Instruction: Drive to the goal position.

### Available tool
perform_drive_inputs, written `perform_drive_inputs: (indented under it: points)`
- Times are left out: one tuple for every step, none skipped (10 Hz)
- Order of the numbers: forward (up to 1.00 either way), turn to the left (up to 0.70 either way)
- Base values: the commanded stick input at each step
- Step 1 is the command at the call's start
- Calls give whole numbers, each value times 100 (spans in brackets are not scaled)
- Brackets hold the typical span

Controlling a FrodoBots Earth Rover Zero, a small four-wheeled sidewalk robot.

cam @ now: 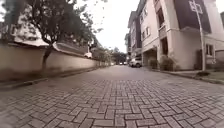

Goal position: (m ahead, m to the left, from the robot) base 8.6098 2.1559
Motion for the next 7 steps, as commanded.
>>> perform_drive_inputs:
  points:
    - [50, 0]
    - [50, 0]
    - [50, 0]
    - [50, 0]
    - [50, 0]
    - [50, 0]
    - [50, 0]
